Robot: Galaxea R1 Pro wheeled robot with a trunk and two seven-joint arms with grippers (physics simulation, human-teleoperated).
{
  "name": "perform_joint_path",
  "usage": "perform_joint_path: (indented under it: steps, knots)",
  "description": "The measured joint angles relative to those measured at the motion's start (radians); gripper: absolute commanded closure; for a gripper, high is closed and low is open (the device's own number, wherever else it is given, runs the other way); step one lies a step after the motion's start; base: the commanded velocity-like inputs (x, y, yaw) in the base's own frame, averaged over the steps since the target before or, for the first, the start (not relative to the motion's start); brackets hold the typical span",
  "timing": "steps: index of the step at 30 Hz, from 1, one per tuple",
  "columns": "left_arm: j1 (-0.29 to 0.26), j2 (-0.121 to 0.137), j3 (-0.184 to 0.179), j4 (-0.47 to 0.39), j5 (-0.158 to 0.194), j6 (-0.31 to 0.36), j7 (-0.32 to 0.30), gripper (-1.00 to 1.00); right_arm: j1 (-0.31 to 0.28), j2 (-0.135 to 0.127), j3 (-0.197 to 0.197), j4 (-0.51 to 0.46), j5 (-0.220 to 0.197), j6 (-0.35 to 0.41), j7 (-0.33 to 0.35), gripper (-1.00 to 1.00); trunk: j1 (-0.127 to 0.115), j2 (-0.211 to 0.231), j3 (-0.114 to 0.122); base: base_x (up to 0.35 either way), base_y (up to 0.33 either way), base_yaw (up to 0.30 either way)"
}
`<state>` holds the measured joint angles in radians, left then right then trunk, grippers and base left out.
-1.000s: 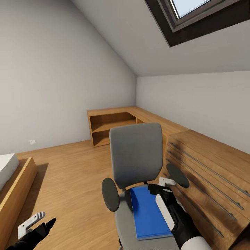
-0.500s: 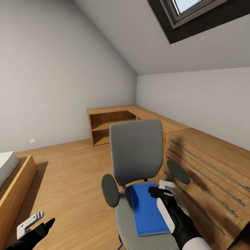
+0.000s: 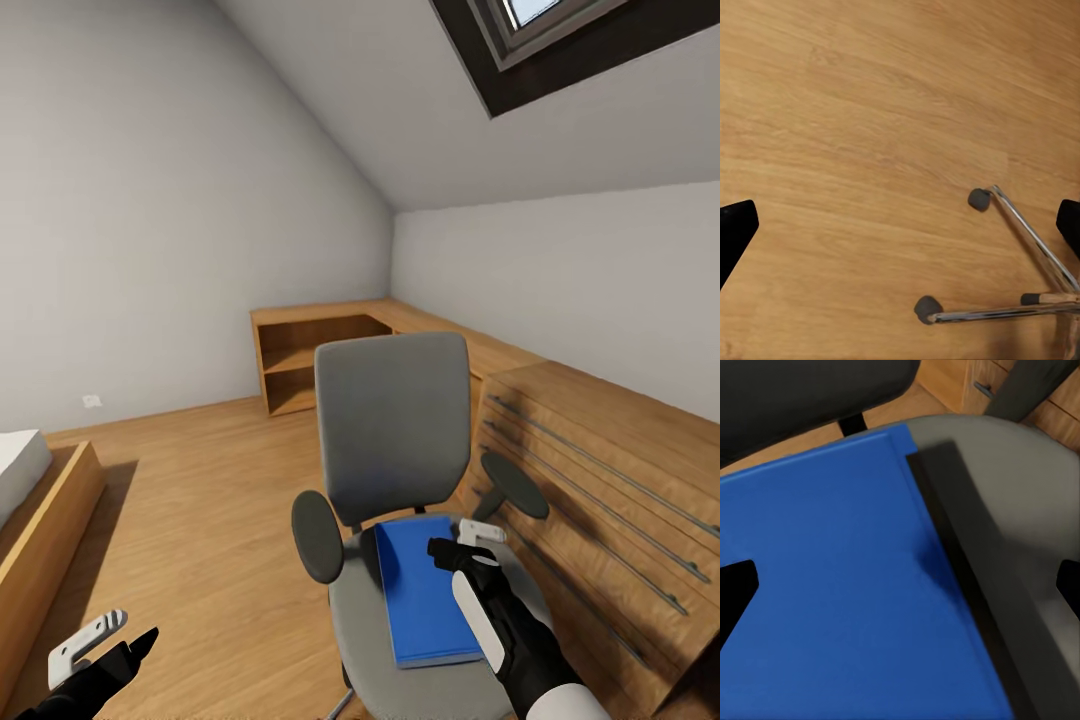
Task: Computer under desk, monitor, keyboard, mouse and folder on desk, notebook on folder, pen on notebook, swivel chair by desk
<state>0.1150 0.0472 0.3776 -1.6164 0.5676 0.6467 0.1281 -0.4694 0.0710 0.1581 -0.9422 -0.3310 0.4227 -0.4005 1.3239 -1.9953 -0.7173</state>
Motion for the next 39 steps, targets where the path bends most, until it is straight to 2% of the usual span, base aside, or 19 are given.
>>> perform_joint_path:
  steps: [16, 31, 39]
  knots:
    - [0.0, 0.0, 0.0, 0.001, 0.0, 0.0, 0.0, -1.0, 0.0, 0.0, 0.0, 0.0, 0.0, 0.0, 0.0, -1.0, 0.061, -0.112, -0.05, 0.0, 0.0, 0.0]
    - [0.0, 0.0, 0.0, 0.001, 0.0, 0.0, 0.001, -1.0, 0.0, 0.0, 0.0, 0.0, 0.0, -0.002, 0.0, -1.0, 0.061, -0.112, -0.05, 0.0, 0.0, 0.0]
    - [0.0, 0.0, 0.0, 0.001, 0.0, 0.0, 0.002, -1.0, 0.0, 0.0, 0.0, 0.0, 0.0, -0.002, 0.0, -1.0, 0.092, -0.168, -0.075, 0.0, 0.0, 0.0]
